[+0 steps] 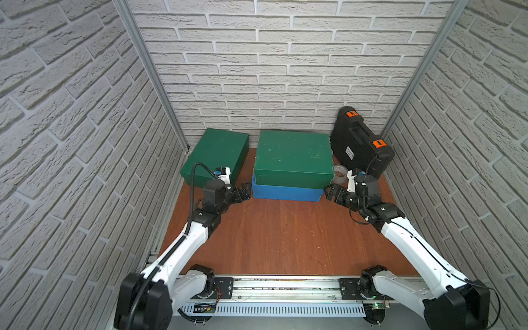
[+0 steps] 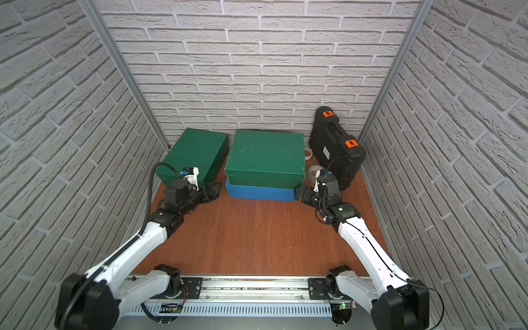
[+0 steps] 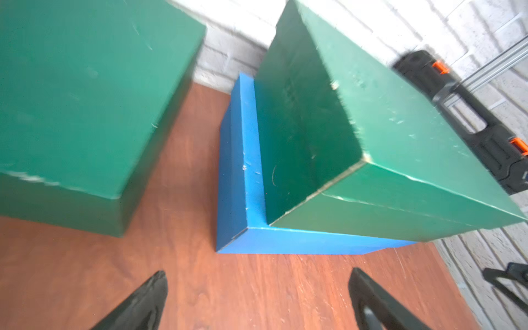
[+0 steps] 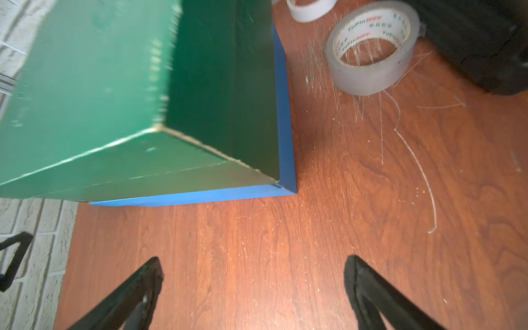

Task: Stack the shoeboxes
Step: Adjust the shoebox.

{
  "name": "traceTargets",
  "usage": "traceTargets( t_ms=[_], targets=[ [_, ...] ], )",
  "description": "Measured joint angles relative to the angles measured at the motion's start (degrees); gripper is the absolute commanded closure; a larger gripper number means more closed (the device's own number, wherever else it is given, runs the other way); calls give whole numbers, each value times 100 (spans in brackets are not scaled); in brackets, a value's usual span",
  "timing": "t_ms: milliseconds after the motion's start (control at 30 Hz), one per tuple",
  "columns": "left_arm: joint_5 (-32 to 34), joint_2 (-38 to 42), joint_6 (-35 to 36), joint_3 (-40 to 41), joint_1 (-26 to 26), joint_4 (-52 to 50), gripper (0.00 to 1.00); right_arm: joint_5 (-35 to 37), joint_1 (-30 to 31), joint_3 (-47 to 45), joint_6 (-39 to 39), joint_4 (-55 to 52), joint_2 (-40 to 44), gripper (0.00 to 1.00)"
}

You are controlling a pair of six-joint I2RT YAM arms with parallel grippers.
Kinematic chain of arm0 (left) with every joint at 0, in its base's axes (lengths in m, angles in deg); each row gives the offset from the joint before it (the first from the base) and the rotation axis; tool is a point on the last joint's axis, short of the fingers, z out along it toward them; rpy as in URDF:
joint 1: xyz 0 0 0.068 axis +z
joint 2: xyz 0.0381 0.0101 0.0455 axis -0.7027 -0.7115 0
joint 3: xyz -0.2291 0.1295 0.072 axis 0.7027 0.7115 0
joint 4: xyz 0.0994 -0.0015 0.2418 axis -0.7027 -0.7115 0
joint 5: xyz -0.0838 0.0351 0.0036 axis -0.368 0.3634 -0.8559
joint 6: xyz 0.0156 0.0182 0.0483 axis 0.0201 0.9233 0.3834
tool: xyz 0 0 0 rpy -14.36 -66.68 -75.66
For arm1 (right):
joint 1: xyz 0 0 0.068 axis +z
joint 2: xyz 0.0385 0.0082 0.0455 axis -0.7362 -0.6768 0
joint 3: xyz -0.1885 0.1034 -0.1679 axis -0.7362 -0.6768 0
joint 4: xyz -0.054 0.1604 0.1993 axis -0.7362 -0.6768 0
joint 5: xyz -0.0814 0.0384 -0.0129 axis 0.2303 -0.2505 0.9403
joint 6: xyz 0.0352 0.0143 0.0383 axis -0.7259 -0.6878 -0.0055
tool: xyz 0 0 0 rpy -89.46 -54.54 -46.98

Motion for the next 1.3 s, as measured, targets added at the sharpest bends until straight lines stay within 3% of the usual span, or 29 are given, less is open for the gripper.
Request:
traceTargets(
  t_ms=[233,367,467,567,700,967,1300],
  targets=[
    [1325,1871,369,1547,361,422,2,153,-214,568,103,-264,243,2],
    [1880,2251,225,2638,780,789,2,-90,-780,1491,63,-232,-391,2],
    [1969,2465,157,2975,916,791,2,-415,-1279,1917,-87,-116,-883,2],
    [1989,2579,101,2983,931,1012,2,-721,-1659,2050,-262,28,-1349,9],
    [1985,2122,63,2872,942,1342,2,-1095,-1893,2144,-457,81,-2004,11],
    [1880,103,57,1954,964,1408,2,-1591,-1893,2197,-568,232,-2667,11],
    [1821,-131,55,1759,964,1408,2,-1799,-1690,2553,-629,415,-3152,13]
  ],
)
